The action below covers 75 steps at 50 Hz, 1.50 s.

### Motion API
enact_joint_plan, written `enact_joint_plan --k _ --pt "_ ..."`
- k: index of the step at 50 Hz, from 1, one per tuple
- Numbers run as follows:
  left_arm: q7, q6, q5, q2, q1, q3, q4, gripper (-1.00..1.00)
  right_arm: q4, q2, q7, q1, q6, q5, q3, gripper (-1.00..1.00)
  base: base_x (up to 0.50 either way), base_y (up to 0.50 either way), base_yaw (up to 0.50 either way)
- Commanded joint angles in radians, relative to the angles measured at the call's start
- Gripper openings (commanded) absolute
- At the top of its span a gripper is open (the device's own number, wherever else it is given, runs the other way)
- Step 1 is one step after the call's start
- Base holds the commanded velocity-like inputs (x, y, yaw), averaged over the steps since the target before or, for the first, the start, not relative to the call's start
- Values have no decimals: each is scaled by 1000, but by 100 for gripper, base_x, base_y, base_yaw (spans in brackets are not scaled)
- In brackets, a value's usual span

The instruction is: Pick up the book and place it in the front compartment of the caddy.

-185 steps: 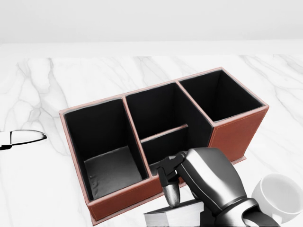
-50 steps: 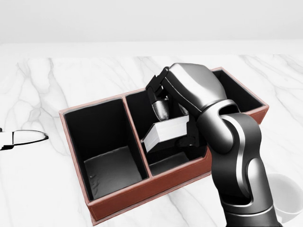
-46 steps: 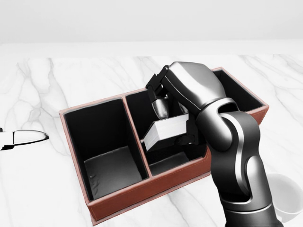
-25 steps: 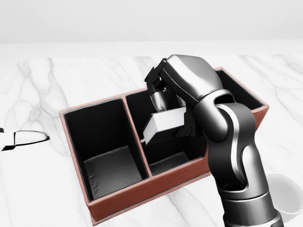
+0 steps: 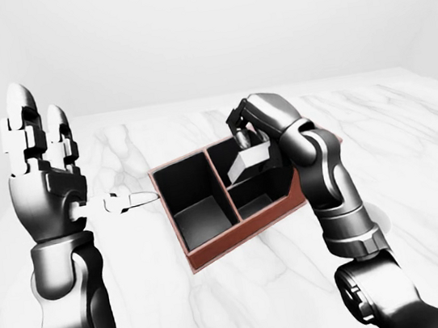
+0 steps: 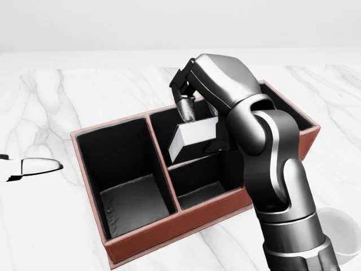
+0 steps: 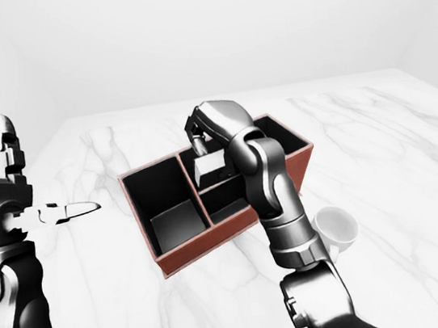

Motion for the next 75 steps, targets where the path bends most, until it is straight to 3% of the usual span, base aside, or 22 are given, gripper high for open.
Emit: enact_joint_plan --k 1,45,75 --pt "-2 0 5 -4 0 -5 7 100 49 -3 -44 -36 0 -13 -7 -100 0 0 0" --pt "-2 0 1 -3 -1 -2 -9 100 331 7 -180 -162 0 0 4 -100 0 0 0" --pt "1 0 -1 0 -6 -1 2 100 479 15 -246 -223 -56 -9 14 -100 0 0 0"
